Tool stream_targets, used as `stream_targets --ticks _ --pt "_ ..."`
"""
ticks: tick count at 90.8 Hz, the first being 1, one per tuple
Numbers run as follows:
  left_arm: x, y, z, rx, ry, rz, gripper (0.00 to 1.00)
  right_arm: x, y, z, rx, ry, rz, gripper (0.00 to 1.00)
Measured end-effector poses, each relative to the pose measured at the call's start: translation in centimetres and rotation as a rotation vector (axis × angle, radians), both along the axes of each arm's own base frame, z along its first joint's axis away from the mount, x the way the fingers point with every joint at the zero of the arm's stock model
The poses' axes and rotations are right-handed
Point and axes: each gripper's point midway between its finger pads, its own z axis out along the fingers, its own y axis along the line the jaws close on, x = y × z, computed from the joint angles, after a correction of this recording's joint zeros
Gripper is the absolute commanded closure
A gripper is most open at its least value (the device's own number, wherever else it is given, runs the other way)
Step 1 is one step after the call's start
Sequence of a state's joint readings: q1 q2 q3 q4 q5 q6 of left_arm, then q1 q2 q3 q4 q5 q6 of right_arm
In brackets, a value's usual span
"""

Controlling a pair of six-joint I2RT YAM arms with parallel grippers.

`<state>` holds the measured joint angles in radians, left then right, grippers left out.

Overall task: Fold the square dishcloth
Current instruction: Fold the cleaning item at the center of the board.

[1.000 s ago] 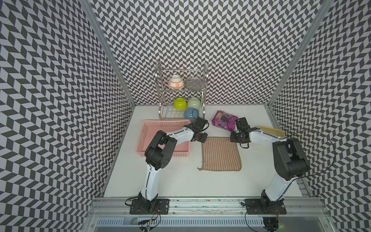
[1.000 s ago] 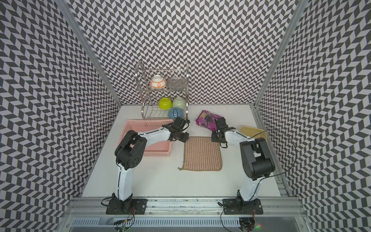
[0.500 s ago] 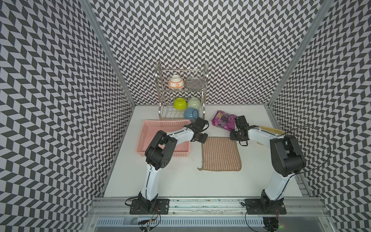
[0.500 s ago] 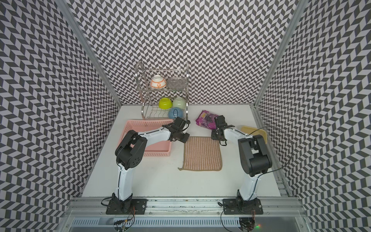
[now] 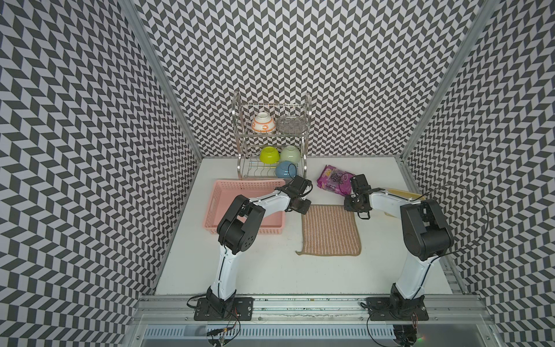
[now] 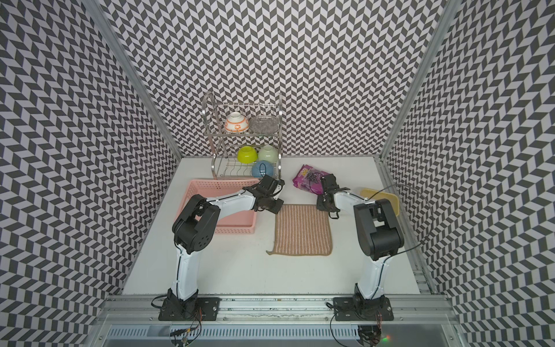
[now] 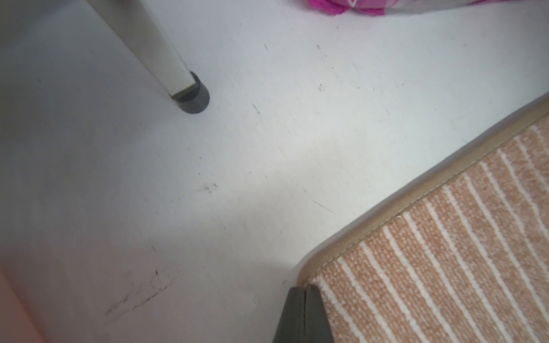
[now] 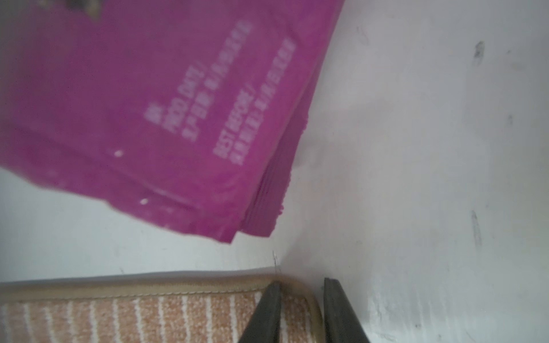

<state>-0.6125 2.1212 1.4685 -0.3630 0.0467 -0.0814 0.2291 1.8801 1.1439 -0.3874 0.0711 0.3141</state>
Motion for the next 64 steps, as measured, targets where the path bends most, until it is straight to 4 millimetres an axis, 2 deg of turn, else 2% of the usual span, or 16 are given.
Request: stream_targets --ticks 21,32,49,64 --pt "0.5 -0.3 0.3 -0.014 -0.021 0.002 1.0 0.3 -0.2 0.2 -0.005 -0.011 -0.009 1.0" --pt "1.3 -0.6 1.2 -0.03 -0.067 0.008 1.0 0.7 -0.3 0.5 -0.01 -0.023 -0.014 1.0" --pt "2.6 -1.1 5.0 -0.083 -0.185 0.013 1.0 1.2 -0.4 1.5 -0.011 -0.061 -0.028 1.0" --pt "1.9 -0.2 8.1 -0.139 -0.284 0.024 1.0 1.4 -0.4 3.8 0.02 -0.145 -0.046 1.0"
